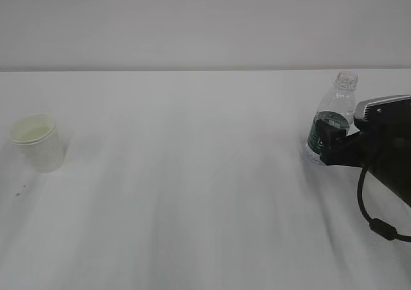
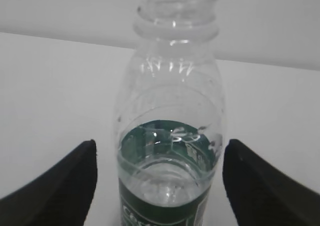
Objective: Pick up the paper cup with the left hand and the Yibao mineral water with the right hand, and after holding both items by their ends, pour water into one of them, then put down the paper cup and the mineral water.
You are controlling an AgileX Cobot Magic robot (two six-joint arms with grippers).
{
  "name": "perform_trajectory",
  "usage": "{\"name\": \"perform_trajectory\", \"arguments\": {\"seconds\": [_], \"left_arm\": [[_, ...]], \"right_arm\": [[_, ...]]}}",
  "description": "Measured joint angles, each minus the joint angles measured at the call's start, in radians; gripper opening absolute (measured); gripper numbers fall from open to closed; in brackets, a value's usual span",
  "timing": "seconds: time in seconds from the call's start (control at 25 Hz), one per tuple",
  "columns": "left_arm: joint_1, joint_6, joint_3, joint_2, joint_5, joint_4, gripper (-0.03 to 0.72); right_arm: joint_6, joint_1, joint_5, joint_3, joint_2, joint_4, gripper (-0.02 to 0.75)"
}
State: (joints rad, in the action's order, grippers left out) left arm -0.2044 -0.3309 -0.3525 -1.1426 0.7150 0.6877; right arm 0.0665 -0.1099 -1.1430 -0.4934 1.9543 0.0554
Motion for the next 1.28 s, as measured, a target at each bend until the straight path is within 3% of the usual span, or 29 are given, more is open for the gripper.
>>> {"name": "perform_trajectory", "arguments": {"seconds": [1.0,1.28], "left_arm": [[0.0,-0.005,0.0,0.006,0.0,0.0,0.501],[0.0,-0.097,0.0,0.006,0.0,-0.052,0.502]], "right_arm": [[-0.002,0.0,-0.002,0.128,-0.164,0.007,0.592],[-0.002,0.0,-0.002,0.138,-0.201,0.026,0.592]]}}
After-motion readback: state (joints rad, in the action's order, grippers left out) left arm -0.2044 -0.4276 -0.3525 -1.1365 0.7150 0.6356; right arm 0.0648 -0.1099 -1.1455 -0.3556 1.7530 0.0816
